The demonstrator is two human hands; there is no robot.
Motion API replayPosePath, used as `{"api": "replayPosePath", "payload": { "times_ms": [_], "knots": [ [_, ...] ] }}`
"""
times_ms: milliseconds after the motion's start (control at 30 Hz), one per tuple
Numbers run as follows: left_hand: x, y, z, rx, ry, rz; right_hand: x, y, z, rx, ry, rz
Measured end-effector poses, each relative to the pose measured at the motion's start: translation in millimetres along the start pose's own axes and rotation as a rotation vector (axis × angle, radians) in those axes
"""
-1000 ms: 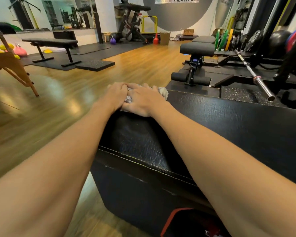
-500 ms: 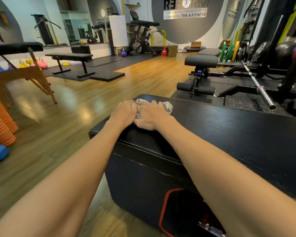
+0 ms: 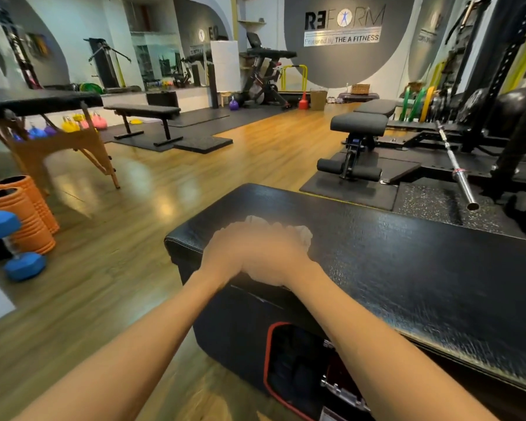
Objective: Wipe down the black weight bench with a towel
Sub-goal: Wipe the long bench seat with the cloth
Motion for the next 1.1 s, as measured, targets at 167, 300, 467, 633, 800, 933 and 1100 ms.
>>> {"api": "replayPosePath", "payload": {
  "times_ms": [167,300,467,633,800,933,1100],
  "knots": [
    [0,-22,-7,0.05,-0.135,-0.057,-8,-14,-8,-0.003,-0.037,-0.04],
    [6,-57,-17,0.044,-0.26,-0.074,-23,-34,-15,0.025,-0.035,-0.125],
    [15,-76,-9,-0.139,-0.455,0.058,-36,-58,-21,0.036,-0.011,-0.167],
    [18,-79,-11,-0.146,-0.37,0.123,-38,-59,-22,0.058,-0.008,-0.2],
    [22,-78,-13,-0.115,-0.129,0.121,-37,-56,-19,0.051,-0.022,-0.204],
    [5,-61,10,-0.277,0.132,0.056,-33,-51,-14,0.055,-0.072,-0.215],
    [113,-45,43,-0.363,0.407,0.373,-6,-25,-3,0.047,-0.132,-0.109]
  ]
}}
Point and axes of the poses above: each hand's wrist, its own y-axis away from the middle knuckle, its own z-axis out of the back of the hand, x = y × z, the point moved 7 cm from there along -y, towards the middle knuckle, and after that the axes turned 5 degrees about z, right-handed, at the moved point
